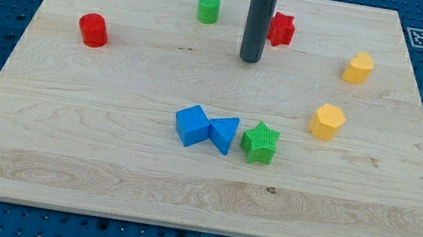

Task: Place arm left to red star

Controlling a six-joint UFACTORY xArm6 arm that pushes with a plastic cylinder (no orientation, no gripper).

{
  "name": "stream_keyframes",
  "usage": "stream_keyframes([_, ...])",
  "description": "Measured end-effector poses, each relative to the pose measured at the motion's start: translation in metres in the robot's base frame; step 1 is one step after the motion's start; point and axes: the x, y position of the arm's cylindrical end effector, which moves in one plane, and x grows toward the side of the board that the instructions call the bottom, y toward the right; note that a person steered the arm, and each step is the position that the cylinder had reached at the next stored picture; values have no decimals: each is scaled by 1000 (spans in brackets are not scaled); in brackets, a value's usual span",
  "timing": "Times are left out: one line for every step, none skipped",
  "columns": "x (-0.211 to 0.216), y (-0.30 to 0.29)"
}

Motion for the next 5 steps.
stream_keyframes([-11, 0])
stream_keyframes([-17, -3])
stream_keyframes([-23, -11])
stream_keyframes([-34, -31])
stream_keyframes([-34, -31])
